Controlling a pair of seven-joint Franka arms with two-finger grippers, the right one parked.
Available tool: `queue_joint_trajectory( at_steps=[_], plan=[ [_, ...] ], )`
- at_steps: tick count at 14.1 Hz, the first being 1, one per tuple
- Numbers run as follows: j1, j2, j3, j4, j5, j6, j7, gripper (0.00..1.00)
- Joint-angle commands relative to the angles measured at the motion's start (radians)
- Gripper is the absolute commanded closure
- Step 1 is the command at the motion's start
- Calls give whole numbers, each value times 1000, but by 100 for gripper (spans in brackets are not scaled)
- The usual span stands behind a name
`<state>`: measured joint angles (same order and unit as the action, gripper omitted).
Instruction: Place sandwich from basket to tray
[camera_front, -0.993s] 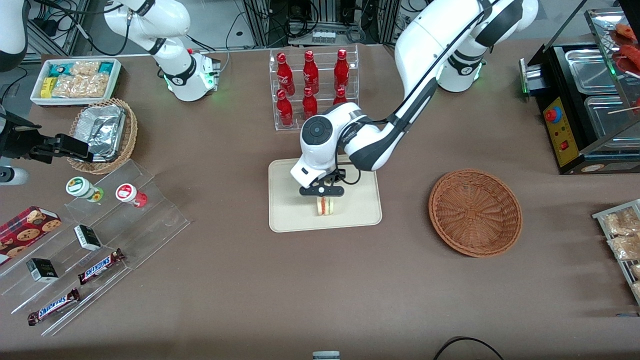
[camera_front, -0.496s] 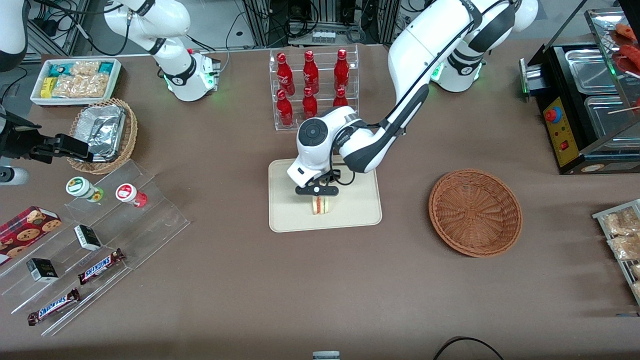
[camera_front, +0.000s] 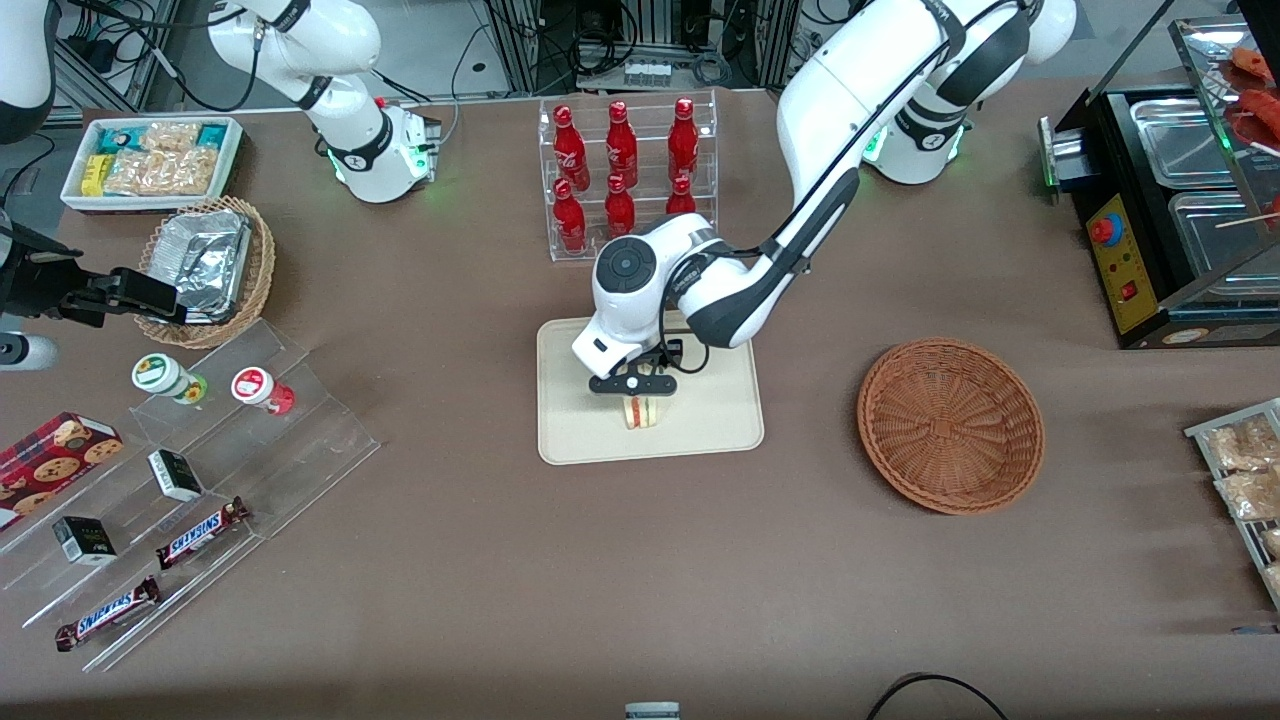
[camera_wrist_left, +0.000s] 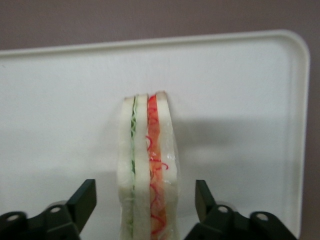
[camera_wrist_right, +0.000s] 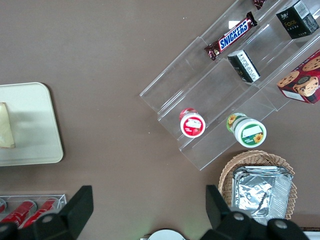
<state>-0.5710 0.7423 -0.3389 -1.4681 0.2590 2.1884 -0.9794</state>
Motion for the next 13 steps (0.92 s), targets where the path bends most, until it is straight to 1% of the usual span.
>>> queue_joint_trajectory(
  at_steps=[1,3,5,9,11,13],
  plan=[
    [29,-104,6,-8,6,-59,-32,0],
    [66,-155,6,-6,-7,-113,-32,0],
    [114,-213,6,-11,-49,-166,-29,0],
    [233,-313,1,-21,-52,-311,-4,0],
    [282,-359,1,-20,-58,-386,85,0],
    [347,-408,3,-21,-86,-482,216,0]
  ],
)
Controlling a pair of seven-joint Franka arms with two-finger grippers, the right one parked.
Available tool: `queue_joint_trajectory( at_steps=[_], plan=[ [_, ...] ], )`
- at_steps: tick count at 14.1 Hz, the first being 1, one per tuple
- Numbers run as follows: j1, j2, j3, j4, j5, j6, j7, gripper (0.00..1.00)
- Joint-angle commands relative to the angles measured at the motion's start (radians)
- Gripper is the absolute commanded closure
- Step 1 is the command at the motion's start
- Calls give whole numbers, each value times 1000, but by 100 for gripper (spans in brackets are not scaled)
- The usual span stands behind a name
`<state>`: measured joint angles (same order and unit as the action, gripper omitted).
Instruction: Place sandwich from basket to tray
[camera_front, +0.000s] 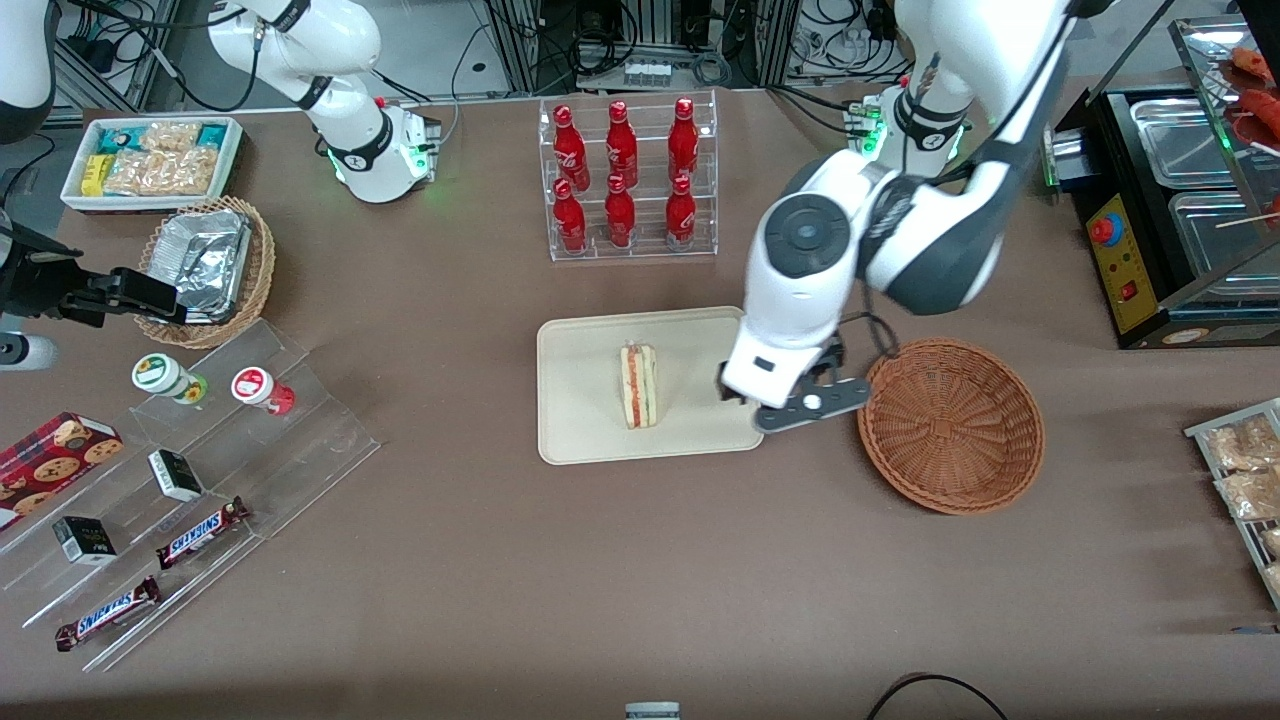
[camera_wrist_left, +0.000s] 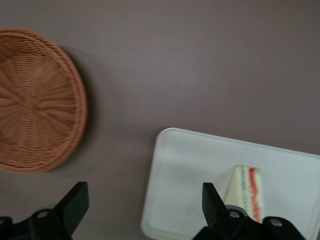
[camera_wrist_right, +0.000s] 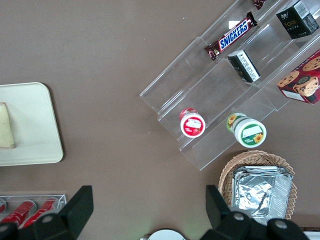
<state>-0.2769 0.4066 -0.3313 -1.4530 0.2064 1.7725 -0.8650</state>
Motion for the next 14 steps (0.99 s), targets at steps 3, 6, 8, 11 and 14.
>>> queue_joint_trajectory(
  at_steps=[3,6,8,11,14],
  plan=[
    [134,-144,-6,-47,-60,-143,231,0],
    [229,-256,-5,-113,-125,-179,384,0],
    [268,-317,0,-162,-153,-185,467,0],
    [260,-391,81,-222,-180,-188,555,0],
    [252,-430,155,-230,-193,-223,664,0]
  ],
)
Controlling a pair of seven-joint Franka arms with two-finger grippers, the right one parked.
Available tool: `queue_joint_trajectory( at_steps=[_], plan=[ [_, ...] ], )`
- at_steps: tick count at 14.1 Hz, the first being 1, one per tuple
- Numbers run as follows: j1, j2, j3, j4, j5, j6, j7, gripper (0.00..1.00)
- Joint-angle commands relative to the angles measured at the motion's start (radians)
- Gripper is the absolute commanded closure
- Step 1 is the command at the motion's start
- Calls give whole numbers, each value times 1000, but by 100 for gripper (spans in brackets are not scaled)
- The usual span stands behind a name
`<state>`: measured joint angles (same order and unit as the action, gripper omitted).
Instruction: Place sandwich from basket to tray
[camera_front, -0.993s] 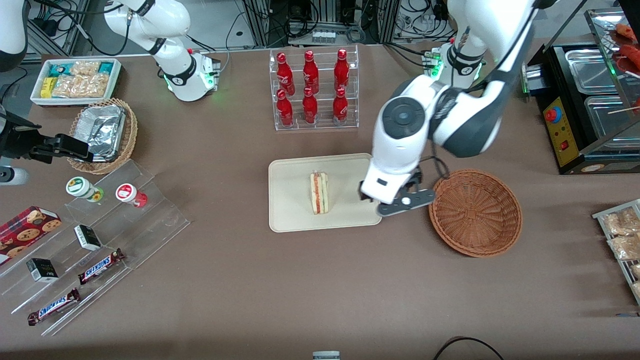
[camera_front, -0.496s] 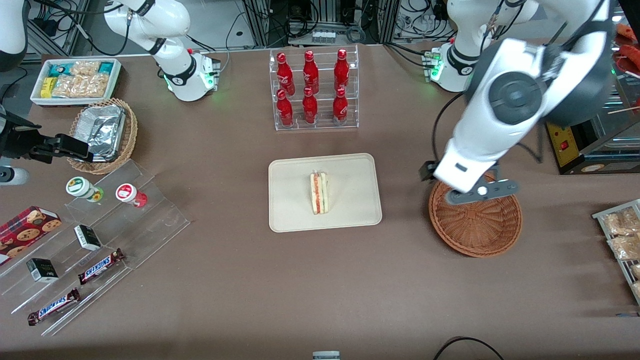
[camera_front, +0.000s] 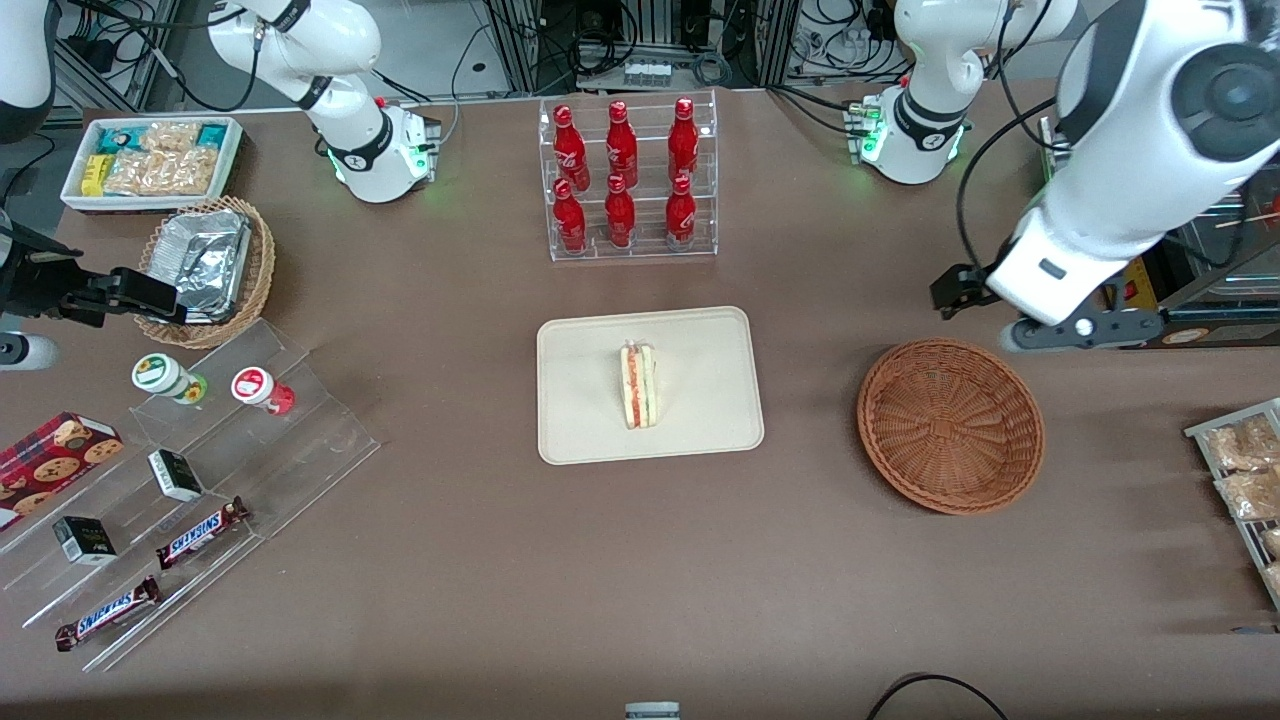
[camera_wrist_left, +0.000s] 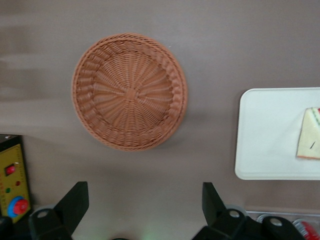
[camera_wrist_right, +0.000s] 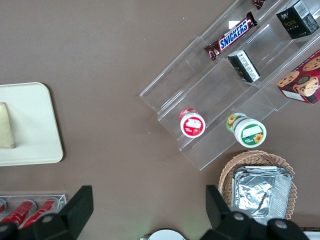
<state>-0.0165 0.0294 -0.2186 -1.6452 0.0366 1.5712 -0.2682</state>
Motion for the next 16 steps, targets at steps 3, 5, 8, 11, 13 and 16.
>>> queue_joint_trajectory(
  at_steps=[3,5,8,11,13,16],
  plan=[
    [-49,-72,116,-39,-23,-25,104,0],
    [-52,-63,136,-25,-20,-26,112,0],
    [-49,0,153,79,-23,-37,112,0],
    [-46,7,186,94,-38,-37,112,0],
    [-43,7,191,93,-40,-39,112,0],
    [-39,10,192,87,-43,-39,110,0]
  ],
)
